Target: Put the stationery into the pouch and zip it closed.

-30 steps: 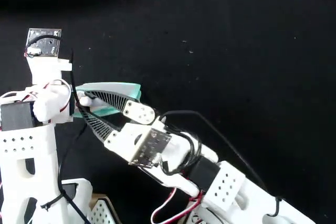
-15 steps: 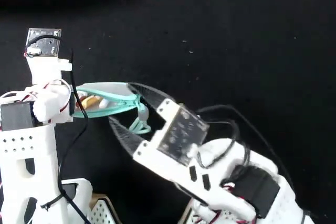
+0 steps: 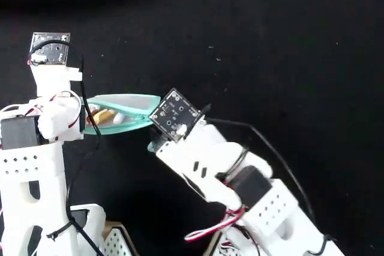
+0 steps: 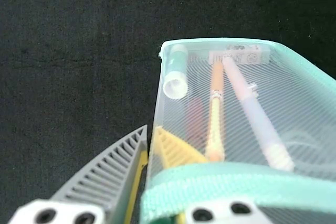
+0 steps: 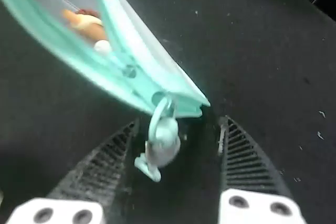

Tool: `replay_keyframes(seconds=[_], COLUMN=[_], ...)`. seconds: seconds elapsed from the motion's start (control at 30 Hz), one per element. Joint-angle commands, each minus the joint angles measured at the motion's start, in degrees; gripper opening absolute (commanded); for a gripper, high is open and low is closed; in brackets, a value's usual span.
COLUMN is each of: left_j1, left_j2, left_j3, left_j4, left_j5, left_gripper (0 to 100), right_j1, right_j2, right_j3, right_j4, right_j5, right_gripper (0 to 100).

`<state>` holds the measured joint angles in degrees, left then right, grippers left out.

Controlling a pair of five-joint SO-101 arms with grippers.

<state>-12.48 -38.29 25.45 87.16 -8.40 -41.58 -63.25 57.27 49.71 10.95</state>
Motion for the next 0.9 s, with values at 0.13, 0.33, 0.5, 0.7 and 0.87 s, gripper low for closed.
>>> replay_keyframes(seconds=[0.13,0.33,0.5,0.7,0.87], left_j1=[-1.1,-1.1,-1.1,-1.1,-1.1], left_j2=[0.7,0.7,0.7,0.7,0.7], left_j3=[3.65,3.65,3.65,3.65,3.65], left_j4=[-0.26,-0.26,-0.26,-0.26,-0.26], left_j5=[0.26,0.26,0.26,0.26,0.26], left_gripper=[3,3,3,3,3], right_j1=[0.7,0.7,0.79,0.7,0.7], right_j2=[-0.4,-0.57,-0.66,-0.66,-0.66], right_j3=[5.93,6.2,4.35,-2.15,-7.69], right_j4=[-14.59,-14.68,-11.6,-2.64,3.78], right_j5=[-0.18,7.56,14.51,14.68,14.77], right_gripper=[21.7,0.8,1.5,1.4,1.5])
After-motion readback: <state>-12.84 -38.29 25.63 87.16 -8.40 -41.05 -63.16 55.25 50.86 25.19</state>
